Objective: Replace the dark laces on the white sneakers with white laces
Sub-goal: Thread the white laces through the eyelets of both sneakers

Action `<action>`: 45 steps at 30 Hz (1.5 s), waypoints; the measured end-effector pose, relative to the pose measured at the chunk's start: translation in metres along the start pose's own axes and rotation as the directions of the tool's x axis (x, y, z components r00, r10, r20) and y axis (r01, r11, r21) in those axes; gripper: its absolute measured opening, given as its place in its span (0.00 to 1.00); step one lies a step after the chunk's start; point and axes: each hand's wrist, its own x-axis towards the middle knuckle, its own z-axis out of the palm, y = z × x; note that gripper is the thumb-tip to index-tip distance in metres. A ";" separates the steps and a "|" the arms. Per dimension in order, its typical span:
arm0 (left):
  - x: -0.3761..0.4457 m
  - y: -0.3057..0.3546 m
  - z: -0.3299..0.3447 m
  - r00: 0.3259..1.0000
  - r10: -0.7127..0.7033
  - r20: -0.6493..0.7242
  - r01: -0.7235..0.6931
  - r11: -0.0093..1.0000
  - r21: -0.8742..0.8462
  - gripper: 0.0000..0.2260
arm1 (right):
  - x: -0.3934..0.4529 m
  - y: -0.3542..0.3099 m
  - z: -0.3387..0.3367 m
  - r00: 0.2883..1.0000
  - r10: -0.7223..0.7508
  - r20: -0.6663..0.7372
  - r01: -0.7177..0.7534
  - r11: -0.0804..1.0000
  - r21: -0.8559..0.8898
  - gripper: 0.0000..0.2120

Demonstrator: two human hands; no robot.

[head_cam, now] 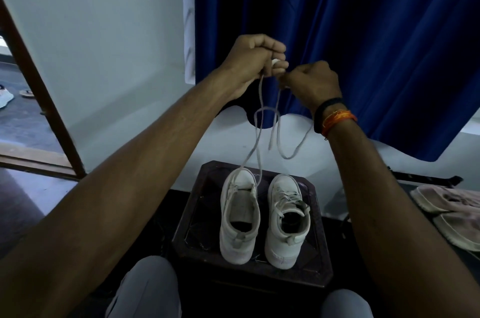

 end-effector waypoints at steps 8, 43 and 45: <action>0.003 0.014 -0.007 0.981 -0.193 -0.033 0.183 0.963 -0.198 0.09 | -0.004 -0.011 -0.011 0.902 0.228 0.366 -0.380 0.821 0.425 0.13; -0.011 -0.017 -0.008 0.937 -0.337 0.093 0.348 0.923 -0.165 0.11 | -0.025 0.021 0.027 0.763 -0.032 0.646 -0.041 0.994 0.098 0.14; -0.008 -0.018 -0.011 0.949 -0.313 0.033 0.314 0.935 -0.161 0.09 | -0.025 0.026 0.026 0.845 0.066 0.531 -0.165 0.976 0.140 0.18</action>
